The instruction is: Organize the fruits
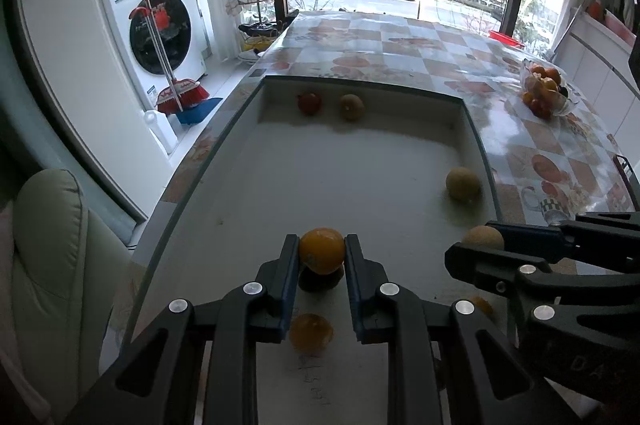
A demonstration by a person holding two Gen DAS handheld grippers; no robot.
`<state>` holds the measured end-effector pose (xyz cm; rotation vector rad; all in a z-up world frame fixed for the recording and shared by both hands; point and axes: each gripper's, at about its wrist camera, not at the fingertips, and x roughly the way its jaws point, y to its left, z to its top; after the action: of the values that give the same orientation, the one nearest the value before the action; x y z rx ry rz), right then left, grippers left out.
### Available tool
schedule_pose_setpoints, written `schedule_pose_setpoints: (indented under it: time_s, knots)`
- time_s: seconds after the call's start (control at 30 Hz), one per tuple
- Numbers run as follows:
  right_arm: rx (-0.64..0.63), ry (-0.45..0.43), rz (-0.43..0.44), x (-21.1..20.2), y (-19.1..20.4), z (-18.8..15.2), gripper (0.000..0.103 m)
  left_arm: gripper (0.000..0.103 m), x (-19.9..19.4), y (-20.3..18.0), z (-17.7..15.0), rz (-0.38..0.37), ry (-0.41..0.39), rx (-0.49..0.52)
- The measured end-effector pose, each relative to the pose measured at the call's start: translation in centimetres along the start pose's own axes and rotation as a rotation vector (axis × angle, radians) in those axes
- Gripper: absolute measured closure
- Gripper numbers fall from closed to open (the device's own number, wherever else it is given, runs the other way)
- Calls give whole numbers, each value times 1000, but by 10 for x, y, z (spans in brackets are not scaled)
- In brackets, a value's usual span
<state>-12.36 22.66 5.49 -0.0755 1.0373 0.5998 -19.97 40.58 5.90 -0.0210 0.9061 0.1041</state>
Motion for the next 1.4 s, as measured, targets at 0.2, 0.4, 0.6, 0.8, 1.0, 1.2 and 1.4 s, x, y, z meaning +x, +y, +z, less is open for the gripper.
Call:
schedule_pose_setpoints:
  time_s: [0.2, 0.4, 0.6, 0.8, 1.0, 1.2, 1.4]
  knots:
    - [-1, 3, -3, 2, -1, 7, 71, 80, 2, -1, 4, 13, 3, -6]
    - [7, 20, 4, 4, -5, 9, 61, 46, 5, 7, 2, 64, 15, -39]
    - [-4, -27, 0, -13, 0, 11, 19, 23, -12, 19, -2, 76, -43, -83]
    - [-22, -24, -35, -26, 3, 8, 14, 23, -19, 16, -7, 52, -32, -113]
    - [-40, -5, -55, -33, 1, 2, 0, 23, -21, 7, -15, 54, 11, -97]
    - [-34, -4, -65, -38, -1, -2, 0, 23, -18, -1, -23, 34, 68, -81]
    - [-36, -1, -83, -41, -4, -6, 0, 22, -24, -6, -28, 30, 74, -71]
